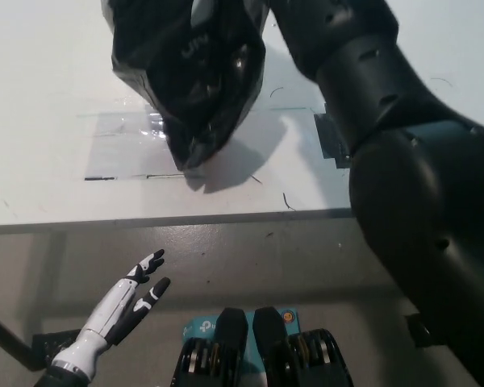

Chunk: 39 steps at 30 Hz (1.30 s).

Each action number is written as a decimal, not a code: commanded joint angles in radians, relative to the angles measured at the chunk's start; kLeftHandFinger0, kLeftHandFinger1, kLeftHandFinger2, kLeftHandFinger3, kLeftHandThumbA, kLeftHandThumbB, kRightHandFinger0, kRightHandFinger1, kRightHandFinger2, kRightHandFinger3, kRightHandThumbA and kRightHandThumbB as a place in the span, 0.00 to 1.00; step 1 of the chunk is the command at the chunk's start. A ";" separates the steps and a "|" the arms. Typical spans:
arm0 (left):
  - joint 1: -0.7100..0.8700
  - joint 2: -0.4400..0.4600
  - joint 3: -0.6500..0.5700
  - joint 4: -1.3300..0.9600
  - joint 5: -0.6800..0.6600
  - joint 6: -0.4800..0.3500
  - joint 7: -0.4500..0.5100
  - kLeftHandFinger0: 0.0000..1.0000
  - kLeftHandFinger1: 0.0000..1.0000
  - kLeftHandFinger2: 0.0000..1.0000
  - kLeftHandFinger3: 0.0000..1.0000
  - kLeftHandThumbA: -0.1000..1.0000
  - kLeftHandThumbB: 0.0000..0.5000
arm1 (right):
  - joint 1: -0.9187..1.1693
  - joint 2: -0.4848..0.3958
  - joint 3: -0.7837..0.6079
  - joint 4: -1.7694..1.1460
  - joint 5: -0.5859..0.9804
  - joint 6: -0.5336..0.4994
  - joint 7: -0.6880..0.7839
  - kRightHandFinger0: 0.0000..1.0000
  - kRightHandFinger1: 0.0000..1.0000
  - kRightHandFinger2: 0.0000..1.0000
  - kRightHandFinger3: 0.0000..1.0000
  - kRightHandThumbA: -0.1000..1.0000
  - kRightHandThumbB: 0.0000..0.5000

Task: The robot uses its right hand to pick up a bag of coffee beans and puts it in the black plastic bag, then the robot grabs the top of the bag and lifts it.

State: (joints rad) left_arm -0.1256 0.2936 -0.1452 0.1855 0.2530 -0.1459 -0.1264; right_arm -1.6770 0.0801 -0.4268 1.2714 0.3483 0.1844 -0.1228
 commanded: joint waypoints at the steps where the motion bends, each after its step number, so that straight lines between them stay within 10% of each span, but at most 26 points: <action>1: -0.011 0.010 -0.003 -0.014 -0.007 -0.023 -0.016 1.00 1.00 1.00 1.00 1.00 0.32 | -0.200 -0.036 -0.019 -0.058 0.053 -0.031 0.006 0.00 0.30 0.78 0.95 0.00 0.18; 14: -0.015 0.016 -0.014 -0.016 0.006 -0.020 -0.017 1.00 1.00 1.00 1.00 1.00 0.30 | -0.188 -0.030 -0.035 -0.038 0.069 -0.048 0.003 0.00 0.27 0.77 1.00 0.00 0.19; 19: -0.017 0.016 -0.025 -0.015 0.020 -0.019 -0.018 1.00 1.00 1.00 1.00 1.00 0.31 | -0.188 -0.020 -0.034 -0.017 0.070 -0.065 0.009 0.00 0.23 0.73 0.65 0.00 0.19; 24: -0.014 0.010 -0.034 -0.022 0.032 -0.017 -0.012 1.00 1.00 1.00 1.00 1.00 0.35 | -0.176 0.006 -0.030 0.004 0.068 -0.074 0.001 0.00 0.22 0.75 0.79 0.00 0.19; 39: -0.018 0.006 -0.044 -0.040 0.021 -0.021 -0.018 1.00 1.00 1.00 1.00 0.99 0.33 | -0.060 0.085 0.074 0.109 -0.032 -0.190 0.031 0.00 0.31 0.74 0.79 0.00 0.18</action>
State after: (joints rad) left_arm -0.1264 0.2936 -0.1854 0.1792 0.2728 -0.1460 -0.1273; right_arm -1.7194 0.1600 -0.4194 1.3791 0.3792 0.1208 -0.1271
